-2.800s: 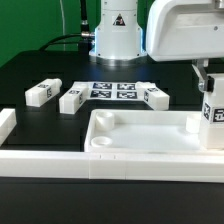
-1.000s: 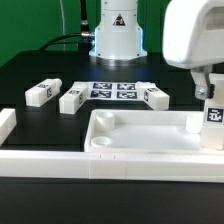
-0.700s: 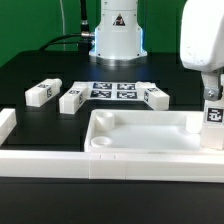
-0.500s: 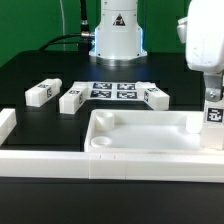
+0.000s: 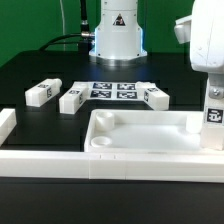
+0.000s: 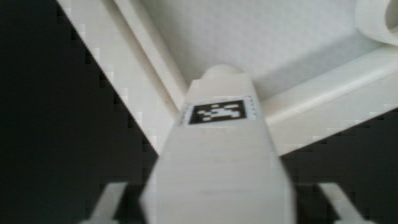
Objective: Assemble desk
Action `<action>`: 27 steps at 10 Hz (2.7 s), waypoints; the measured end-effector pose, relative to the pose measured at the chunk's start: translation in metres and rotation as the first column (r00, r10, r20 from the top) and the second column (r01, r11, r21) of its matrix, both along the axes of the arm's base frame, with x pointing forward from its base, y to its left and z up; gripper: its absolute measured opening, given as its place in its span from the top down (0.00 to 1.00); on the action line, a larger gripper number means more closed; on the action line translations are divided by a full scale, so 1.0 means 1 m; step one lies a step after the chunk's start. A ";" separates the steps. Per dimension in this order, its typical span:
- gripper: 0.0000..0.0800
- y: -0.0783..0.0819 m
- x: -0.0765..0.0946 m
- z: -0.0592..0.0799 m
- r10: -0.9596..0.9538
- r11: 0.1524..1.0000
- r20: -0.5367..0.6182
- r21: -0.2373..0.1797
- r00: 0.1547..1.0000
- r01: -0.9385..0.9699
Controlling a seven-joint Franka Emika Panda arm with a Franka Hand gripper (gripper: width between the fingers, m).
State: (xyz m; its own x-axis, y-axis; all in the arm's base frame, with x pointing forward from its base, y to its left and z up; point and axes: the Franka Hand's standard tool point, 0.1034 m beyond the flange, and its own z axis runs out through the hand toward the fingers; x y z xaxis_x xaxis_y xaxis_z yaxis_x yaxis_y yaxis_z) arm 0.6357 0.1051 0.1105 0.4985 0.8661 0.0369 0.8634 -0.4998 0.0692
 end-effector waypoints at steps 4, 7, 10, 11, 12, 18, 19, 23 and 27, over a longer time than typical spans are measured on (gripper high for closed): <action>0.64 -0.001 0.000 0.000 -0.215 0.976 -0.009 0.019 0.977 0.215; 0.64 0.002 -0.003 0.000 -0.540 0.840 -0.034 0.041 0.841 0.542; 0.64 0.004 -0.004 0.000 -0.743 0.666 -0.056 0.042 0.667 0.745; 0.64 0.003 -0.004 0.000 -0.800 0.596 -0.061 0.044 0.597 0.802; 0.64 0.002 -0.004 0.000 -0.836 0.544 -0.063 0.045 0.546 0.838; 0.64 -0.002 -0.005 -0.002 -0.989 0.098 -0.104 0.057 0.104 0.994; 0.64 -0.003 -0.004 -0.002 -0.993 0.013 -0.117 0.055 0.020 0.998; 0.53 -0.003 -0.004 -0.002 -0.973 -0.187 -0.148 0.041 -0.179 0.982; 0.20 0.000 -0.006 -0.002 -0.990 0.021 -0.138 0.049 0.028 0.999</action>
Offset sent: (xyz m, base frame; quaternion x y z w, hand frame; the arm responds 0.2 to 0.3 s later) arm 0.0018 -0.0030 0.0007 0.0498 -0.0072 0.2218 0.9738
